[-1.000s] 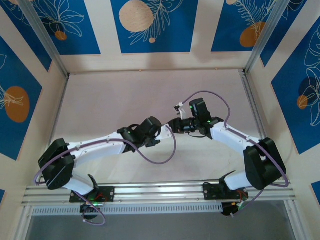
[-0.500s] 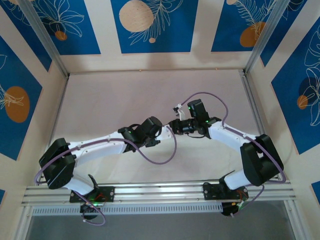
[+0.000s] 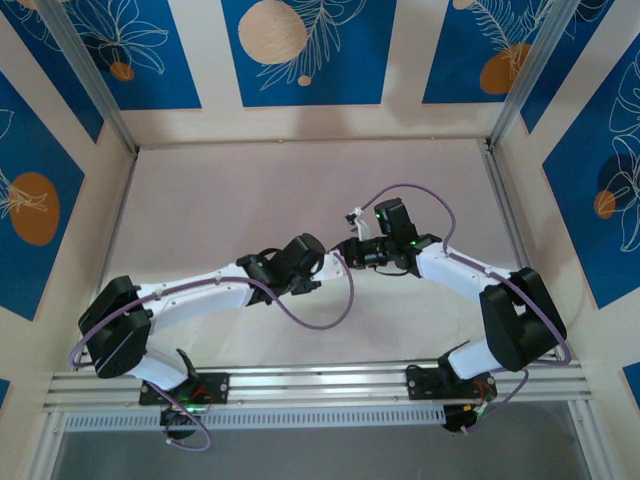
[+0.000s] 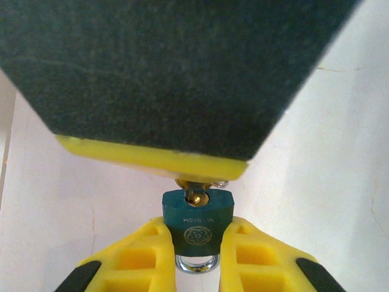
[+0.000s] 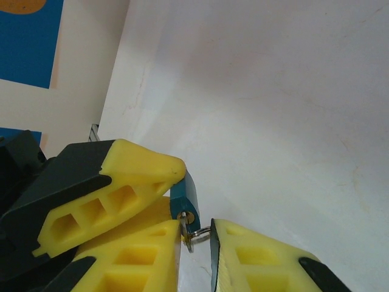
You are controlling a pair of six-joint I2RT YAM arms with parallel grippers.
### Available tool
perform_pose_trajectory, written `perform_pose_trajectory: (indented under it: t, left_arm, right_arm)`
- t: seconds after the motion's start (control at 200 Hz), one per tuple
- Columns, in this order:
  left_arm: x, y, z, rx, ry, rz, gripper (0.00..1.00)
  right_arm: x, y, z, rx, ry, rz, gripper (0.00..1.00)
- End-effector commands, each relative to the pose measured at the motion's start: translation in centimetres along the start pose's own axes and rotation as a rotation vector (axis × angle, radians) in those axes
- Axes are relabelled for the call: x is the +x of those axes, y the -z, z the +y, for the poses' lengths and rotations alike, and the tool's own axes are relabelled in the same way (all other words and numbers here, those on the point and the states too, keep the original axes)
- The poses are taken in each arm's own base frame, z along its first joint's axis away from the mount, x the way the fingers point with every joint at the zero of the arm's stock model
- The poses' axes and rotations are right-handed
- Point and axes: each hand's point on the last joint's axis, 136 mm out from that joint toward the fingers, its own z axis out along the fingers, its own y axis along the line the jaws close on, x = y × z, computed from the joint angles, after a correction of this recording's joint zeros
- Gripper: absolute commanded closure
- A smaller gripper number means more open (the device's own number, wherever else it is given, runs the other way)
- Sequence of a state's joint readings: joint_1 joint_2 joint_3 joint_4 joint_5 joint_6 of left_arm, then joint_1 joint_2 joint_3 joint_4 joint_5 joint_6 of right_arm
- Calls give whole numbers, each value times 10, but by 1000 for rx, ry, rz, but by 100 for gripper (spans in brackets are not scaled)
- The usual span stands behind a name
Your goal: Unlock with the key
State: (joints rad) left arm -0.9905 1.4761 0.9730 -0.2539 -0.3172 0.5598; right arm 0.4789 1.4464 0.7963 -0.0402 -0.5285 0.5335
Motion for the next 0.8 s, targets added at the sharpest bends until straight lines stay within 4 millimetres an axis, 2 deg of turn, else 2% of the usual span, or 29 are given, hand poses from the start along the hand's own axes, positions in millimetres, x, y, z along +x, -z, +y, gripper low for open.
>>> perform_pose_trajectory:
  t: [0.0, 0.275, 0.795]
  left_arm:
    - [-11, 1, -3, 10, -5, -26, 84]
    - [-12, 1, -2, 7, -4, -31, 85]
    - [-16, -2, 7, -48, 0, -46, 85]
  right_arm:
    - [-5, -2, 10, -38, 15, 7, 79]
    - [-5, -4, 10, -45, 11, 10, 80]
    - [0, -8, 11, -55, 2, 33, 91]
